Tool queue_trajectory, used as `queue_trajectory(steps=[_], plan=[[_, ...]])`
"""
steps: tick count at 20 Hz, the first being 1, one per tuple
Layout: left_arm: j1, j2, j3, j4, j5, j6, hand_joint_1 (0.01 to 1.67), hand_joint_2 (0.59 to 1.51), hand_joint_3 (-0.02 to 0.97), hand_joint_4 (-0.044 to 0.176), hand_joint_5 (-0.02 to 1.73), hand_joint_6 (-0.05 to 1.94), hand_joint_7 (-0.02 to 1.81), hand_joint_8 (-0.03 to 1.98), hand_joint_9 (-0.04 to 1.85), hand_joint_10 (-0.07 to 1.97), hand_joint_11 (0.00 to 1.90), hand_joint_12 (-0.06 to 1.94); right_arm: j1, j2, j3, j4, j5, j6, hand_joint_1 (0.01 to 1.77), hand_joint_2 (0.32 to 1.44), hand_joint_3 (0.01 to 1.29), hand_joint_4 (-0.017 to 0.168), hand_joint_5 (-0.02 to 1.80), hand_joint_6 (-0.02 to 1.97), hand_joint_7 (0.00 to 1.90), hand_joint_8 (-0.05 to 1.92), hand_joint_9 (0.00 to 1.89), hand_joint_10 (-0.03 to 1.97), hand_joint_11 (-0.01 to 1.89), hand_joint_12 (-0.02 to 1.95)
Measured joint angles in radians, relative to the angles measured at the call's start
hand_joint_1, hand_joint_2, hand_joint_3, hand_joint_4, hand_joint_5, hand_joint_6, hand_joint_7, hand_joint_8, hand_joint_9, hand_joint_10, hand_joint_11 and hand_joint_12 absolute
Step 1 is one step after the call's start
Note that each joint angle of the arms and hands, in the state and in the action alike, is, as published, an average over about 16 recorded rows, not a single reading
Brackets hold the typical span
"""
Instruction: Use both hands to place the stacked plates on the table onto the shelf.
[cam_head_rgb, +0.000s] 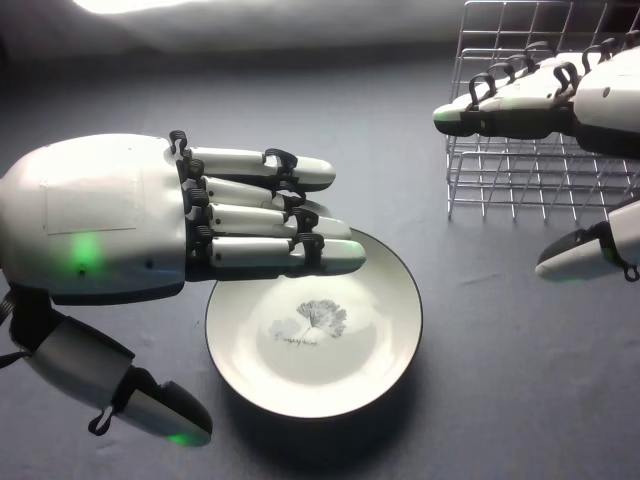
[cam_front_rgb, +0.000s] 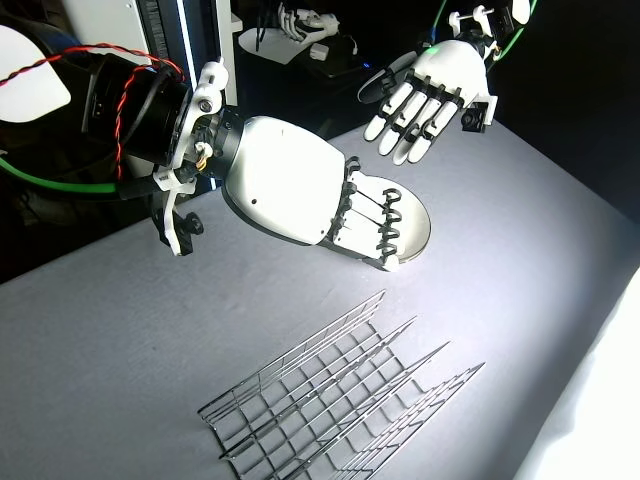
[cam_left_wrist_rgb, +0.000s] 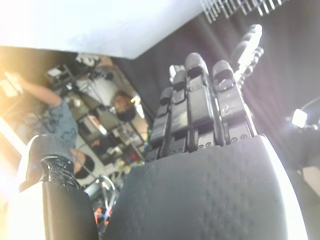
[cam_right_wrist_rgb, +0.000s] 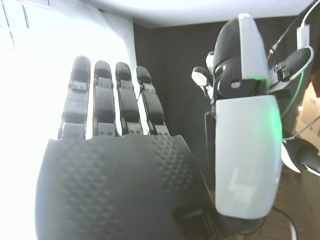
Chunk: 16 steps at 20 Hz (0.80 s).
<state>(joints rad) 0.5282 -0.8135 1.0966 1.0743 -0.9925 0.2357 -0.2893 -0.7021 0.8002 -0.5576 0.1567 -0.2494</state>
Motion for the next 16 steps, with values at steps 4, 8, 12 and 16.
queue_trajectory(steps=[4, 8, 12, 16], plan=[[-0.012, 0.0, 0.005, 0.019, -0.002, -0.021, 0.07, 1.043, 0.051, 0.0, 0.04, 0.01, 0.07, 0.0, 0.09, 0.01, 0.03, 0.01, -0.003, 0.0, 0.001, -0.004, -0.002, 0.0, 0.28, 1.16, 0.05, -0.002, 0.04, 0.0, 0.03, 0.02, 0.04, -0.01, 0.02, 0.06], [-0.035, 0.0, 0.012, 0.055, -0.01, -0.059, 0.06, 1.05, 0.045, 0.0, 0.05, 0.01, 0.06, 0.0, 0.07, 0.0, 0.03, 0.01, -0.007, 0.0, 0.004, -0.007, -0.002, 0.0, 0.21, 1.17, 0.04, -0.002, 0.04, 0.0, 0.03, 0.02, 0.03, -0.01, 0.02, 0.05], [-0.066, -0.003, 0.027, 0.102, -0.031, -0.108, 0.03, 1.066, 0.029, 0.0, 0.05, 0.01, 0.03, 0.0, 0.02, 0.0, 0.02, 0.0, -0.015, 0.0, 0.011, -0.012, -0.004, 0.0, 0.04, 1.22, 0.02, -0.002, 0.02, 0.0, 0.01, 0.02, 0.02, -0.01, 0.02, 0.0], [-0.105, -0.015, 0.056, 0.177, -0.062, -0.168, 0.02, 1.07, 0.025, 0.0, 0.05, 0.01, 0.04, -0.01, 0.02, 0.0, 0.02, 0.0, -0.022, -0.003, 0.022, -0.015, 0.0, 0.0, 0.02, 1.22, 0.01, -0.002, 0.02, 0.0, 0.02, 0.02, 0.02, 0.0, 0.02, 0.01]])
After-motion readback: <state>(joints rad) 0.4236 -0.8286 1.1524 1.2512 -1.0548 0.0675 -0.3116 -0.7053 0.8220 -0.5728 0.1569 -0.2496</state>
